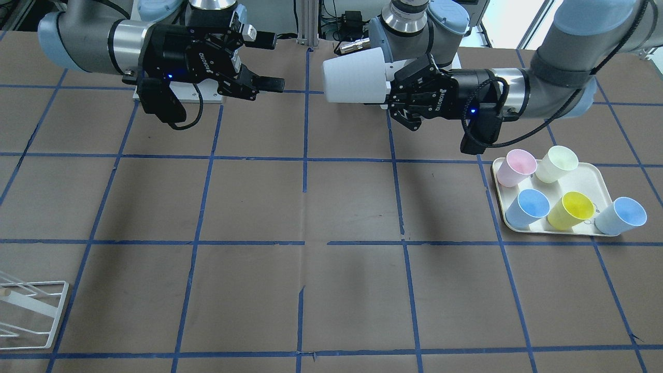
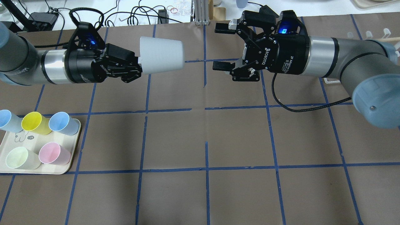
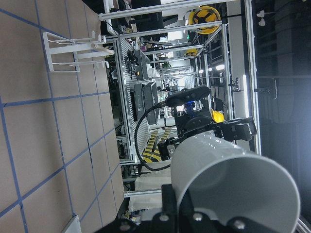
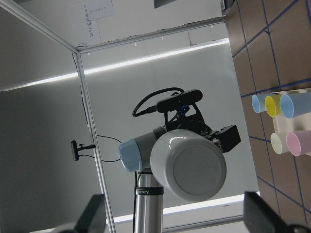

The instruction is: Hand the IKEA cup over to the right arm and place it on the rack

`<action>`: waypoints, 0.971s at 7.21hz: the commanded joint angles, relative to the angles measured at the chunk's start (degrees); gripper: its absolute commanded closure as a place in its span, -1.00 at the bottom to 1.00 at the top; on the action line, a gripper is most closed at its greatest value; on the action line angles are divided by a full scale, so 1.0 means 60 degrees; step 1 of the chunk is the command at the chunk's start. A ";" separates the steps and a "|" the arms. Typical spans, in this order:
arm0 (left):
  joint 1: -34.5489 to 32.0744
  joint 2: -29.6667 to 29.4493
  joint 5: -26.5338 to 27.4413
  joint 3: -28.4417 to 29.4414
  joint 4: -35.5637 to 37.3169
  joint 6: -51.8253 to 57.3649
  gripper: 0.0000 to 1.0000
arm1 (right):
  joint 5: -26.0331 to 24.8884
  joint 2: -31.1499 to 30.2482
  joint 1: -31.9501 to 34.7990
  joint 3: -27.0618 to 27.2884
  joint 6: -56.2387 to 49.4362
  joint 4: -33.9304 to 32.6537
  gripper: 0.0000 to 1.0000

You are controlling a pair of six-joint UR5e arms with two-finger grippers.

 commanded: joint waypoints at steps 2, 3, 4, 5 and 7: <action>-0.0293 0.0063 -0.0603 -0.0262 -0.0277 0.0144 1.00 | 0.0025 0.0366 0.0263 -0.0097 0.0065 0.0000 -1.00; -0.0352 0.0063 -0.0662 -0.0276 -0.0277 0.0188 1.00 | 0.0025 0.0381 0.0292 -0.0039 0.0008 0.0000 -1.00; -0.0468 0.0063 -0.0764 -0.0276 -0.0262 0.0232 1.00 | 0.0040 0.0527 0.0437 -0.0097 0.0022 -0.0015 -1.00; -0.0455 0.0063 -0.0852 -0.0276 -0.0277 0.0232 1.00 | 0.0040 0.0644 0.0613 -0.0112 0.0007 -0.0087 -1.00; -0.0469 0.0063 -0.0868 -0.0276 -0.0277 0.0233 1.00 | -0.0004 0.0645 0.0716 -0.0126 0.0051 -0.0044 -0.94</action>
